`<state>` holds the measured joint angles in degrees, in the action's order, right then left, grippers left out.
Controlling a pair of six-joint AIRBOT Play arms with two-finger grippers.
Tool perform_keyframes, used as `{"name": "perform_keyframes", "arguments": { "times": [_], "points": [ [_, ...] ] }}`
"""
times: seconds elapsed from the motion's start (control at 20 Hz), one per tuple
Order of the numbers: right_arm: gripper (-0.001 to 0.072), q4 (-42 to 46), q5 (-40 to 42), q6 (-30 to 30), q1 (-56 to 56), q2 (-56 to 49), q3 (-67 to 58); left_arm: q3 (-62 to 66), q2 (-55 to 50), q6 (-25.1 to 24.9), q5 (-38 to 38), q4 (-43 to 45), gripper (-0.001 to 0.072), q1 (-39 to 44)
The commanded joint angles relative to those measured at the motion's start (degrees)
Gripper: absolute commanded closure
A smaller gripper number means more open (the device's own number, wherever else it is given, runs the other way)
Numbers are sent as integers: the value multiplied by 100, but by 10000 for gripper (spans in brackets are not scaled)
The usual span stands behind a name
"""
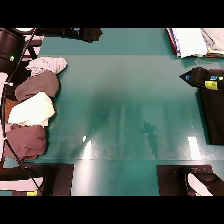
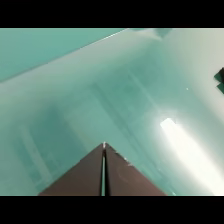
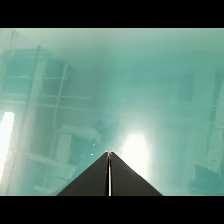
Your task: Fold the shirts.
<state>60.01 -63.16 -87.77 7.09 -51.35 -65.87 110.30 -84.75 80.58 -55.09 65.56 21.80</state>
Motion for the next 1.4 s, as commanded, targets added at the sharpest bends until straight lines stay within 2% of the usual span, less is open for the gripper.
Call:
{"name": "perform_keyframes", "arguments": {
  "times": [0.0,0.6,0.7,0.75,0.8,0.85,0.95,1.0,1.15,1.35],
  "points": [
    [698,-7,0,-2,9,2,2,0,0,0,66,2,686,4],
    [698,-7,72,-4,9,2,2,0,0,2,76,-7,686,4],
    [699,-7,127,-4,9,2,2,0,0,-52,424,179,684,2],
    [699,-7,151,-4,9,2,2,0,0,-160,579,555,504,-26],
    [698,-7,201,-4,9,2,2,-2,-13,-81,734,1161,189,-63],
    [698,-11,238,-4,9,2,2,0,-68,264,848,1882,141,-140],
    [698,-9,293,-4,9,2,2,-2,-267,879,787,2868,145,-481],
    [698,-9,323,-4,9,2,2,-2,-437,1071,649,3005,145,-750],
    [699,-9,525,-2,9,2,2,0,-1047,1257,264,3003,145,-1547],
    [699,-9,769,-4,9,2,2,0,-1963,1513,326,3001,145,-2321]
  ]
}}
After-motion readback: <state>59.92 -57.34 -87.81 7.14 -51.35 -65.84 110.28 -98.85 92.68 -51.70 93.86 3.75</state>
